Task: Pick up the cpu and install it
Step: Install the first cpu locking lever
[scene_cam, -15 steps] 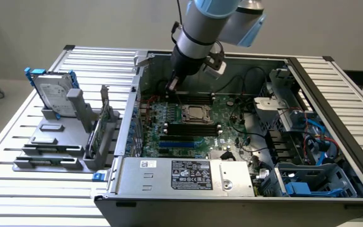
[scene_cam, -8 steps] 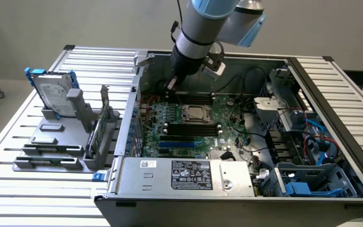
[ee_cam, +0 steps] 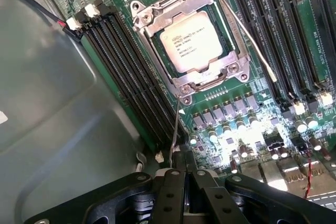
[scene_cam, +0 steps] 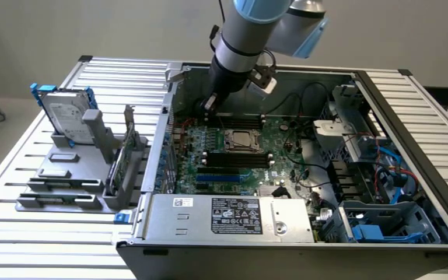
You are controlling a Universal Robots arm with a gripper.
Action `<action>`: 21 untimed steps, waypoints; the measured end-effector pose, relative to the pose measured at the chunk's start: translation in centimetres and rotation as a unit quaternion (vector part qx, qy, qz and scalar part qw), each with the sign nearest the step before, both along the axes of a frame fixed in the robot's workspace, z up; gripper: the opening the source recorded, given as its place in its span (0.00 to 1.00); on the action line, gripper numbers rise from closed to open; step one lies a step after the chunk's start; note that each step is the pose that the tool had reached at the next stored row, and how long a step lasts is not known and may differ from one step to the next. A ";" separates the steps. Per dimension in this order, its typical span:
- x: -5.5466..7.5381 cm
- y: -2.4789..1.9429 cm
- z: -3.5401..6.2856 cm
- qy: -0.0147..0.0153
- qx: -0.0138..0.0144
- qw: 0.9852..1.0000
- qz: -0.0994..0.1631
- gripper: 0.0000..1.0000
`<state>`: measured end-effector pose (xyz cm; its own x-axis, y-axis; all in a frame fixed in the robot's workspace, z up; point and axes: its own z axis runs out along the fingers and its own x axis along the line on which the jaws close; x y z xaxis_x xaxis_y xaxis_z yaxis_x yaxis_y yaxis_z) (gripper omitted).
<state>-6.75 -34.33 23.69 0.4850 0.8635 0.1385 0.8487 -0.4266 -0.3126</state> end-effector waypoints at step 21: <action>-0.3 0.44 0.15 -0.043 0.001 0.997 -0.064 0.11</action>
<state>-7.10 -33.88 23.84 0.5778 0.7948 0.1858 0.8109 -0.5331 -0.2413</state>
